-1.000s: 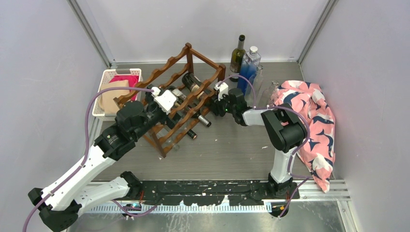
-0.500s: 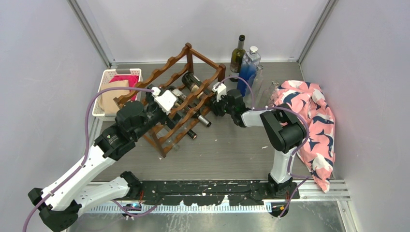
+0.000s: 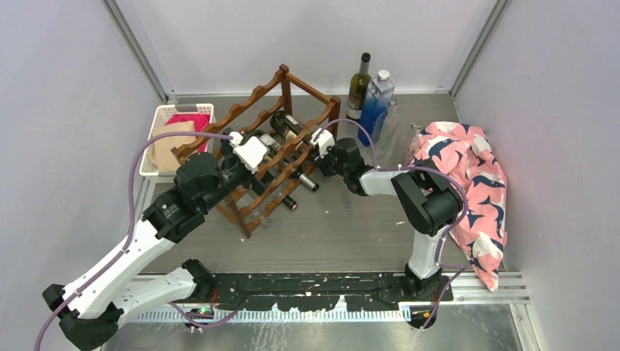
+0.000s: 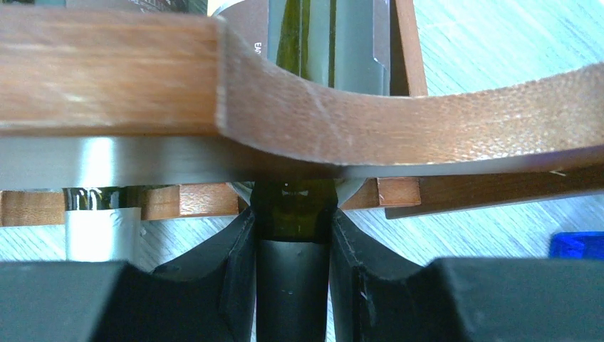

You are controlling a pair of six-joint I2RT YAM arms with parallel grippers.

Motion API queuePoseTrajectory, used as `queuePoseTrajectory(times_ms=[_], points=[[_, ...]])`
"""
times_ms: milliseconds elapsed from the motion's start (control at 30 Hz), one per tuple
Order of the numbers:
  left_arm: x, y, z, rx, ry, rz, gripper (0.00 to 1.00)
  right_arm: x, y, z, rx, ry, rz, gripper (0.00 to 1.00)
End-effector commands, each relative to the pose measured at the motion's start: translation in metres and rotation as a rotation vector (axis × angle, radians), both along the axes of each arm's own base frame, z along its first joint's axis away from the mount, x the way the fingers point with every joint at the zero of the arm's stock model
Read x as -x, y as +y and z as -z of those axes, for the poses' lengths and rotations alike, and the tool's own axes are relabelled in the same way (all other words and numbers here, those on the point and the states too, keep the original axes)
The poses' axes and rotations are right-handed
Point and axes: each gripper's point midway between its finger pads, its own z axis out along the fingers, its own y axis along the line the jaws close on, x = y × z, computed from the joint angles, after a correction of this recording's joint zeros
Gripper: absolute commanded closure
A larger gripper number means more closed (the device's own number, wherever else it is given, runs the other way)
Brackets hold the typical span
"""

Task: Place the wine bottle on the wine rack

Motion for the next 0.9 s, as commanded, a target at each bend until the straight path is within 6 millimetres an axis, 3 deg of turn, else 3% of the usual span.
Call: queuePoseTrajectory(times_ms=[0,867], points=[[-0.001,-0.001,-0.019,0.052,-0.053,0.007,0.01,-0.012,0.04,-0.114,-0.145,-0.29,-0.079,0.8],[0.0,-0.001,-0.02,0.056,-0.056,0.011,0.01,-0.025,0.042,-0.115,-0.106,-0.286,0.008,0.63]])
